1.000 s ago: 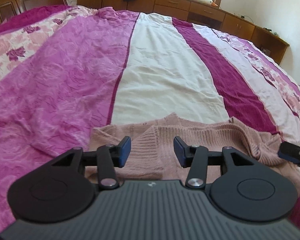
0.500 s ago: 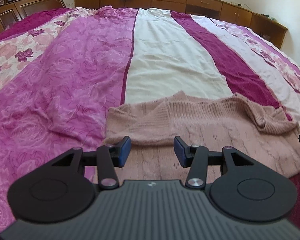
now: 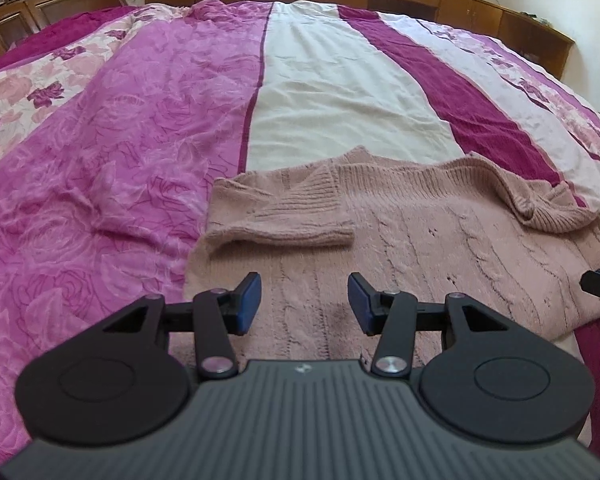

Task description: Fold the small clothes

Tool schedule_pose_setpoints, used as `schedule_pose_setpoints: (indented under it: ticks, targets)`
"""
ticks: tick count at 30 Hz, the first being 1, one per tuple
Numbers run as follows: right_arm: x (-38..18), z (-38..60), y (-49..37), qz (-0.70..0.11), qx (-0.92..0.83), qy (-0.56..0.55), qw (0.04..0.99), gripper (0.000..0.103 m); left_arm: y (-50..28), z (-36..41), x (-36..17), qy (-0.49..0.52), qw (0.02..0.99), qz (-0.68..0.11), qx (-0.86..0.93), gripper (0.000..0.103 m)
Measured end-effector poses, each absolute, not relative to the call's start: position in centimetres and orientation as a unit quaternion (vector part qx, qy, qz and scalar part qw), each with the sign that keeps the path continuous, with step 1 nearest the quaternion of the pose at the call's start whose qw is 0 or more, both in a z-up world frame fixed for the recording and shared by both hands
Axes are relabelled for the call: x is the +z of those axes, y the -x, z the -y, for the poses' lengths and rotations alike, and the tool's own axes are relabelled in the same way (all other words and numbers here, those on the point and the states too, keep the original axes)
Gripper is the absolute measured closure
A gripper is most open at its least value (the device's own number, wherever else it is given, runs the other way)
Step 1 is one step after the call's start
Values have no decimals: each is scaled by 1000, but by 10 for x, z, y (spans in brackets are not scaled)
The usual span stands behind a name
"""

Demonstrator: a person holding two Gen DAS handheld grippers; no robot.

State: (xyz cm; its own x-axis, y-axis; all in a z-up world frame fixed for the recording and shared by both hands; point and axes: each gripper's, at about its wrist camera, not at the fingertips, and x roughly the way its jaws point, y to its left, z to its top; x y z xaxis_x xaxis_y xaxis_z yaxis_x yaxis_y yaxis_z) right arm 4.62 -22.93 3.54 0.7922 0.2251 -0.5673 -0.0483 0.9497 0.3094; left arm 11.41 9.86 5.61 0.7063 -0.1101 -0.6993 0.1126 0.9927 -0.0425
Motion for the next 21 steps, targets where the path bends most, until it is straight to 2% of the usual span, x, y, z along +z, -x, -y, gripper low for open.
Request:
schedule_pose_setpoints:
  ticks: [7,13,17,21]
  targets:
    - [46,221,-48,-307,66,-96,945,31,-119,-80,49,-65,926,-366,-71,53]
    - [63,208,-67,-273,49,40,960,31,-133,-77,45,-101,928,-357,-31,53]
    - [61,204,-89,-287,75,108,949,31,-138,-78,45,-127,928,-349,-28,53]
    - [65,215,-111,-295,102,94,946,31,-144,-82,43,-140,924,-353,-42,53]
